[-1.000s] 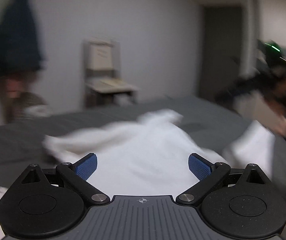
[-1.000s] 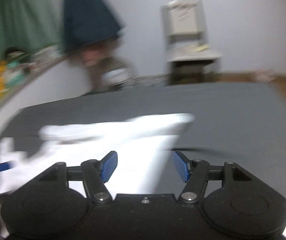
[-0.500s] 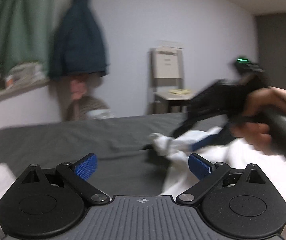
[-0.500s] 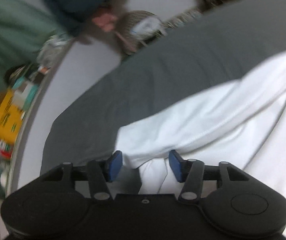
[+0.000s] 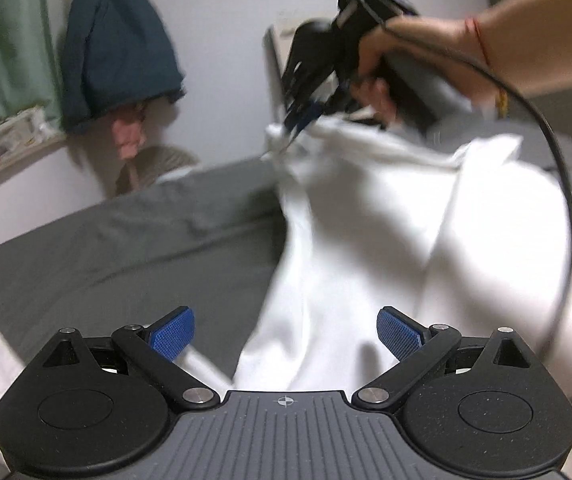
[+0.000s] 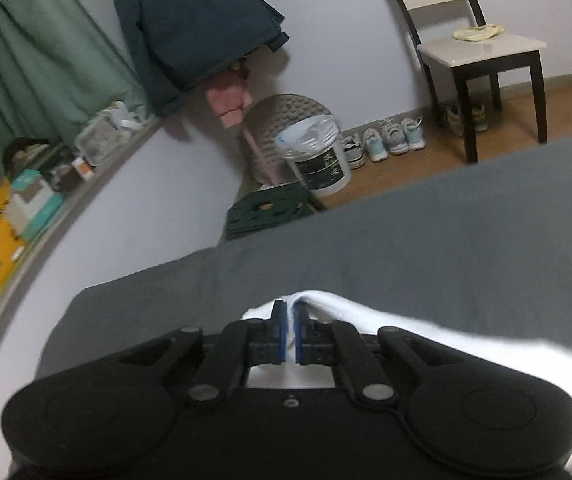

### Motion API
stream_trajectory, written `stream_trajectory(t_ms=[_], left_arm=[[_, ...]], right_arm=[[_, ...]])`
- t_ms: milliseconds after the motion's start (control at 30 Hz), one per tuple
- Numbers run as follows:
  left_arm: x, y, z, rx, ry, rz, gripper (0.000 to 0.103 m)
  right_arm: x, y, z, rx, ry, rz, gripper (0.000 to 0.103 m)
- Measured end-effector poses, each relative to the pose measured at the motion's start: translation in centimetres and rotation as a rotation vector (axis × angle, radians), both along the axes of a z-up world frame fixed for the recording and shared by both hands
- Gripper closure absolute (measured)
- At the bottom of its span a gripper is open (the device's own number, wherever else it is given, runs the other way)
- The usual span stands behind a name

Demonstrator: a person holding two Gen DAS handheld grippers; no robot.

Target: Fold clothes

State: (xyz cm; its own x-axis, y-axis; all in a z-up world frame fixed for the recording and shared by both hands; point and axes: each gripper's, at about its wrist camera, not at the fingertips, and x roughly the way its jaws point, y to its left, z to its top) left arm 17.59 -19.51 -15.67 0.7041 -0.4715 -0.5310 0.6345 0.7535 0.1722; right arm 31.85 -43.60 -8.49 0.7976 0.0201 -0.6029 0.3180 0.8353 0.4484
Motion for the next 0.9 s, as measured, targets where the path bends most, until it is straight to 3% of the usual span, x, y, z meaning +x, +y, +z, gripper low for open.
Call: stream_trajectory(t_ms=[133,300,367,433,533,700,833,900], left_arm=[[0.9,0.5,-0.4,0.055,-0.003,0.117,0.004],[1.8,1.6,-0.5,0.008,0.054,0.197,0.004],[1.8,1.5,-0.7,0.01,0.05,0.2,0.004],[1.7,1.4,-0.8,0.021,0.041,0.211,0.004],[1.8,1.4,-0.9,0.026,0.037,0.234,0.004],[1.8,1.0,-0.9,0.049,0.01,0.239,0.004],[1.8,1.1,-0.7,0.041,0.019,0.239,0.004],[1.9,1.2,-0.8,0.04,0.016,0.238,0.004]], right_arm=[[3.8,-1.6,-1.7,-0.008,0.033,-0.014,0.099],[6.8,-2.2,-5.7,0.059,0.169,-0.014,0.096],[6.5,-2.6,-5.6,0.103,0.13,-0.02,0.084],[6.0,-3.0,-4.5,0.11,0.085,-0.011,0.063],[5.5,-3.3,-2.9,0.113,0.06,0.038,0.052],[6.2,-3.2,-3.6,0.257,0.17,0.083,0.05],[6.9,-3.0,-4.5,0.426,0.194,-0.016,0.039],[7.0,-2.8,-5.2,0.492,0.207,-0.096,0.038]])
